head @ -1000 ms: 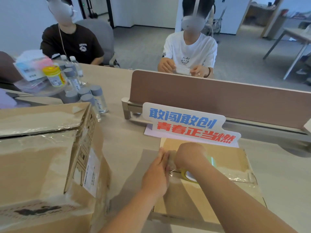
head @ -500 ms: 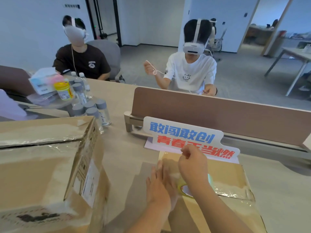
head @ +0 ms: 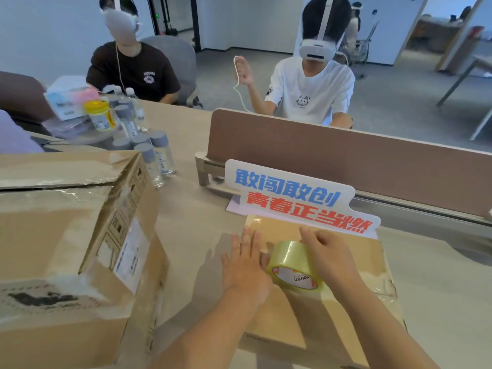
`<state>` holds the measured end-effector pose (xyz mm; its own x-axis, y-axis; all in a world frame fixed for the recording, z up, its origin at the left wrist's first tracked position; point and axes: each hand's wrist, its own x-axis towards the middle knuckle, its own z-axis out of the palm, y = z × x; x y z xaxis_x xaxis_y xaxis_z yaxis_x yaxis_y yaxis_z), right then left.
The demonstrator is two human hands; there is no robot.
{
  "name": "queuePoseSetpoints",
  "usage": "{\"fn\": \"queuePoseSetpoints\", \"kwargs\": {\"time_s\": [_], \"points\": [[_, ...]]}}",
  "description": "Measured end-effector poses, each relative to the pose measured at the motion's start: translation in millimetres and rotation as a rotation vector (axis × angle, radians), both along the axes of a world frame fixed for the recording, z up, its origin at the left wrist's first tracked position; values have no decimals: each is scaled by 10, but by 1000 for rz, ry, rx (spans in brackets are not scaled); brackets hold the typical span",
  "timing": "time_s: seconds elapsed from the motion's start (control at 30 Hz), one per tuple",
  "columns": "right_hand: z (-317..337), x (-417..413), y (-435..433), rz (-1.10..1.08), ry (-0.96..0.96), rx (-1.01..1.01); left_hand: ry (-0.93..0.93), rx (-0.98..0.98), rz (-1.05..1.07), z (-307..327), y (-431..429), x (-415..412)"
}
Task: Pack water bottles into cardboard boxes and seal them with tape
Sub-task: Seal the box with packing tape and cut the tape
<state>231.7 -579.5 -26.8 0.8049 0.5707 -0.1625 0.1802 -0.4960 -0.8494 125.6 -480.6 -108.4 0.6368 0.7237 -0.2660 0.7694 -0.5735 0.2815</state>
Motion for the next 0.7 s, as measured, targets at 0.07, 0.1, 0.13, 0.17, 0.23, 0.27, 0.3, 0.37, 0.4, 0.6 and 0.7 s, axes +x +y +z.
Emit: {"fn": "queuePoseSetpoints", "kwargs": {"time_s": [0.07,0.1,0.13,0.17,0.23,0.27,0.3,0.37,0.4,0.6,0.7], "points": [[18,-39,-102,30,93,102,9,17,-9,-9,8,14],[32,-43,-138,42,123,129,18,20,-10,-12,3,12],[48,-42,-164,61,140,138,20,20,-7,-15,-4,12],[52,-40,-166,86,145,126,21,24,-6,-14,4,15],[49,-65,-116,139,122,55,29,24,-11,-17,19,10],[43,-75,-83,151,111,12,30,20,-12,-21,22,8],[42,-75,-54,155,111,-8,31,23,-15,-22,17,11],[62,-63,13,181,114,-35,42,32,-29,-13,13,15],[69,-63,46,194,106,-51,45,30,-33,-15,15,13],[61,-20,126,247,13,-133,44,33,-16,16,-4,-2],[159,124,68,300,-51,-259,22,30,2,46,-16,-6]]}}
